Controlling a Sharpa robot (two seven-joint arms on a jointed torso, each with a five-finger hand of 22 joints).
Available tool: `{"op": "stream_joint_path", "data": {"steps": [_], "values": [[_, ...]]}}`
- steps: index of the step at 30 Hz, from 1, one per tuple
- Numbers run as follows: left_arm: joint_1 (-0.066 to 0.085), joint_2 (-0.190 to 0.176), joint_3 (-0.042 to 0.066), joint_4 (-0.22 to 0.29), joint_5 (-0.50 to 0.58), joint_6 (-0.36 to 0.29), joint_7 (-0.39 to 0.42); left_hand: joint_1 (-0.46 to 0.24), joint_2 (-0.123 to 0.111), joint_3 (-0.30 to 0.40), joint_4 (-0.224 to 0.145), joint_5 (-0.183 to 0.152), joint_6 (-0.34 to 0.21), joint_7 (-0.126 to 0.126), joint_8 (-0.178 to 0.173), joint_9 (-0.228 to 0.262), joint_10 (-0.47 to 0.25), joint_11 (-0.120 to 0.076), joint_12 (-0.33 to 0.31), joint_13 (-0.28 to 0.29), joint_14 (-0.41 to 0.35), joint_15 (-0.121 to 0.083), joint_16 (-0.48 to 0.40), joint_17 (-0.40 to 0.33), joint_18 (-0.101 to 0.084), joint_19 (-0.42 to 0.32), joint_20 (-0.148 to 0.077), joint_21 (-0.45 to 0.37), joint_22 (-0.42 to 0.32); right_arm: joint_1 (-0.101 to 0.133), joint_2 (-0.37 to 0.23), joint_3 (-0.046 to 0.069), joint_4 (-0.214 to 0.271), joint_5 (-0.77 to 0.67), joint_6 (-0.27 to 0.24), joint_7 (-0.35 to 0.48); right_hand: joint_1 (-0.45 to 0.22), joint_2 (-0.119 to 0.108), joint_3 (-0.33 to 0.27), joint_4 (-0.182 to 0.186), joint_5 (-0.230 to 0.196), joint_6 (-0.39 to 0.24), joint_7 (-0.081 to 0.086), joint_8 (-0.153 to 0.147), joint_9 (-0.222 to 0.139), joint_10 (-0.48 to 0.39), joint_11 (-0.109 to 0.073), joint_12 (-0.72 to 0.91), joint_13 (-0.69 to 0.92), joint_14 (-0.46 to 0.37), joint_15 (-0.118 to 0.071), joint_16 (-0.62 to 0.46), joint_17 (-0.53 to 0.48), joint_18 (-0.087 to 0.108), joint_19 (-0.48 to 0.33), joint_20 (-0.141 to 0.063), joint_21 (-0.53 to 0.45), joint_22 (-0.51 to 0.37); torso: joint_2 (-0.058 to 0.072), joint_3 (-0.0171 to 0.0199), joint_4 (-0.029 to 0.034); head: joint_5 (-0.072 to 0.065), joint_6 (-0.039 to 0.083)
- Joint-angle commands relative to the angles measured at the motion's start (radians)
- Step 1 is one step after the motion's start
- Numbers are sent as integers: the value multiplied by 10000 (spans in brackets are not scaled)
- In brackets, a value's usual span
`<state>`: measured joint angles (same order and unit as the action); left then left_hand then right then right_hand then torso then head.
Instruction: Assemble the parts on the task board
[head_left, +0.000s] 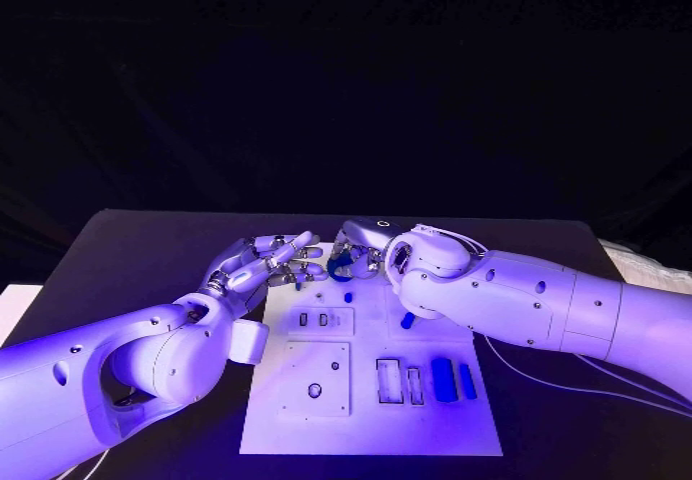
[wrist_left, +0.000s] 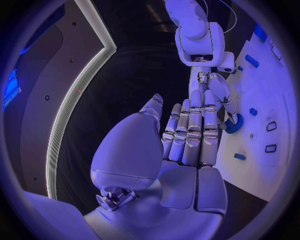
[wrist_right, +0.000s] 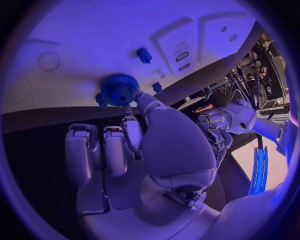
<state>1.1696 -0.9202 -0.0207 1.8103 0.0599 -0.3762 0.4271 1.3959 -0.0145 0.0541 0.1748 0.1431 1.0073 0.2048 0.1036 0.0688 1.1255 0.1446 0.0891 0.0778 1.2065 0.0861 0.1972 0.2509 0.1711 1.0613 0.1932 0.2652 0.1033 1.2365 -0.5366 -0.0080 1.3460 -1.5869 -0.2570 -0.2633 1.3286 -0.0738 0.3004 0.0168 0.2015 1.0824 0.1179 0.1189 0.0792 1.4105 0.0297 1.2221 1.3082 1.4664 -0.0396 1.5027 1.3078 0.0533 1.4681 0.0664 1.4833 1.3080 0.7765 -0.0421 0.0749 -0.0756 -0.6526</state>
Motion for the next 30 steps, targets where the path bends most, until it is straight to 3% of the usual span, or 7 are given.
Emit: {"op": "stream_joint_path", "data": {"steps": [1,6,13,22,26,30], "values": [[12,8,9,38,20,200,34,68,29,1,-82,-39,34,10,-65,3,62,-8,-37,10,-33,19,-79,38,118,62,36,-52,-21,-44,-13,-36,-23,5,303,112,-88,-164,37,18,-32,-189,53,-108,-54,-124,38,-162,-122,821,-10,59,1504,-97,102,-30,6,561,5,5,-8,-3,-6],[12,2,9,43,20,194,29,68,29,1,-82,-39,34,10,-65,3,62,-8,-37,10,-33,19,-79,38,118,62,36,-52,-21,-46,-27,-40,-56,46,153,155,-256,-374,-22,-3,-1,-1018,283,-563,-166,-317,240,-547,-363,836,153,112,1601,-96,85,100,-13,535,2,9,6,-25,-10],[12,1,9,36,20,190,18,65,30,-4,-84,-41,29,13,-71,2,57,-4,-46,9,-35,20,-85,45,117,63,37,-55,-23,-53,-81,-42,-41,115,-166,262,-451,-581,-346,80,-41,-1893,438,-594,-159,-469,391,-806,-506,849,298,162,1694,-89,71,254,-26,517,4,11,7,-27,3],[12,-2,9,31,20,185,13,63,31,-9,-85,-41,23,17,-78,1,51,-1,-55,7,-36,21,-91,52,117,63,37,-58,-25,-116,-316,-41,108,315,-304,327,-455,-535,-462,143,70,-1719,412,-500,-102,-422,379,-721,-432,855,304,185,1734,-93,89,279,-9,553,5,13,4,-23,-4],[12,-5,9,30,20,177,13,60,33,-16,-89,-42,13,22,-89,-1,40,4,-70,5,-38,25,-100,62,116,64,39,-64,-29,-131,-426,-40,129,512,-99,308,-496,-460,-523,214,225,-1472,366,-412,-63,-368,341,-625,-351,857,277,193,1749,-93,95,264,-4,563,7,8,7,-33,-4],[12,-9,9,31,20,169,11,60,33,-17,-89,-42,12,23,-90,-1,39,5,-72,4,-39,25,-101,64,116,64,39,-65,-29,-139,-468,-40,76,867,334,220,-1075,-203,-703,711,364,-1293,327,-374,-55,-297,319,-505,-249,867,259,218,1795,-99,108,245,8,589,4,7,4,-14,-25]]}}
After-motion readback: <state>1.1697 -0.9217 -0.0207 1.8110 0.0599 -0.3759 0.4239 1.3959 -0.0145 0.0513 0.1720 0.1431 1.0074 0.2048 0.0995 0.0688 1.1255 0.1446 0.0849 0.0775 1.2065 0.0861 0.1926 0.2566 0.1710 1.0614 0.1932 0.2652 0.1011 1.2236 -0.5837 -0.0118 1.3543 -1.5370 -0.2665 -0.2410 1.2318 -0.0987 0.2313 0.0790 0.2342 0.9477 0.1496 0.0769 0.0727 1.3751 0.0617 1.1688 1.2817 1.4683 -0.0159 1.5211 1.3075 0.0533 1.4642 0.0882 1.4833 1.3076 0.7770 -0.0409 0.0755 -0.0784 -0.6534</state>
